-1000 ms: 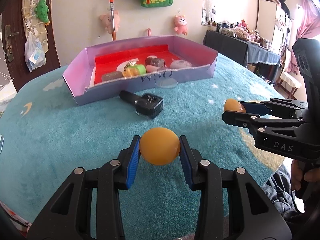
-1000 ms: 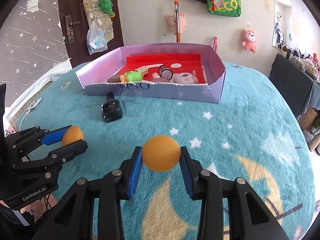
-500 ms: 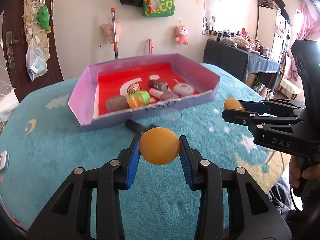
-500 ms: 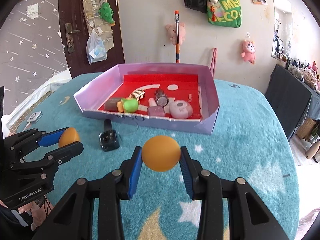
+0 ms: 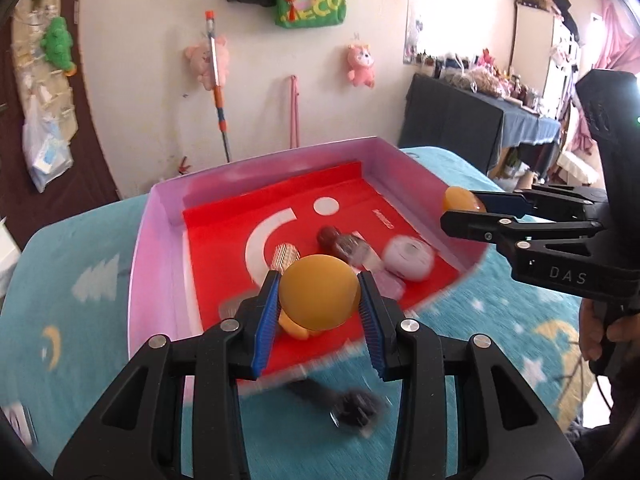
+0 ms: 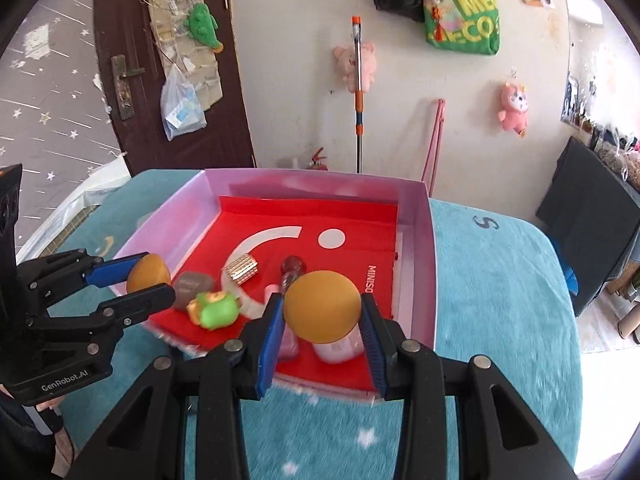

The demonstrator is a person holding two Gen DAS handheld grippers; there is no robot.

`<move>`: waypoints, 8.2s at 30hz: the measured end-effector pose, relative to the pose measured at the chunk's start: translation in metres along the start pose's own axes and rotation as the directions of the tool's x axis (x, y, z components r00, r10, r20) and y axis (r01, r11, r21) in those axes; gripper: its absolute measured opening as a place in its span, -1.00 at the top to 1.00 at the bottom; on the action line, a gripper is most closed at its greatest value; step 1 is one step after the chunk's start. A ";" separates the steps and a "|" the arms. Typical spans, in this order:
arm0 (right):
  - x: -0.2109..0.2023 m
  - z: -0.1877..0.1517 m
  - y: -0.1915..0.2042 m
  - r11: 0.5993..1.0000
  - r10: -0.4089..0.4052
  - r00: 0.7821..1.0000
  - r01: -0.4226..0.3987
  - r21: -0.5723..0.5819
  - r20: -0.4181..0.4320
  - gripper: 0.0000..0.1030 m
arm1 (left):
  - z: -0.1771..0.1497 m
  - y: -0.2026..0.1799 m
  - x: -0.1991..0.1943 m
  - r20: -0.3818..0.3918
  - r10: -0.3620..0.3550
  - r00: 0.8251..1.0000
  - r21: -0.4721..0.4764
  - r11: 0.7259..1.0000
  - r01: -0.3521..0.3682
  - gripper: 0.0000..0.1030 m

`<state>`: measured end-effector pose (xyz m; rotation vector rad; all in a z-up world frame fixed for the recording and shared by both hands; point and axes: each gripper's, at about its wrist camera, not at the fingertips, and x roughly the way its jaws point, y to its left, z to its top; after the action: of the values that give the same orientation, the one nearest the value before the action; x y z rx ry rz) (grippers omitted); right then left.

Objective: Organize rigid objects
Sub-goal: 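Carry both sponges into the pink box and lower them onto the red liner, then open both tools to release the sponges and raise them from the box, then withdraw both open tools from the box back over the blanket, then move the left tool to the black nail polish while the right tool approaches the glass cup, then grasp the black nail polish with the left tool while the right tool grasps the clear glass cup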

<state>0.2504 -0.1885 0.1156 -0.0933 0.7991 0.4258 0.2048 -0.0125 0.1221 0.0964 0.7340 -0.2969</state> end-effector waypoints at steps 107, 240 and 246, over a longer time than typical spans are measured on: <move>-0.137 -0.152 0.044 0.987 -0.137 0.954 0.109 0.115 0.267 -1.00 | -0.126 -0.040 -0.110 0.209 0.181 0.961 -0.172 0.974 -0.146 -0.80; 0.034 -0.088 0.073 0.977 0.188 0.975 -0.198 -0.080 -0.116 0.15 | -0.100 0.007 0.009 -0.163 0.015 0.987 -0.126 0.991 -0.036 0.34; 0.015 -0.093 0.072 0.979 0.179 0.980 -0.186 -0.084 -0.083 0.15 | -0.104 0.004 0.004 -0.140 0.021 0.990 -0.132 0.990 -0.040 0.34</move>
<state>0.1682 -0.1401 0.0454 -0.1223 0.8660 0.6357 0.1417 0.0102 0.0425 0.0004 0.8874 -0.2125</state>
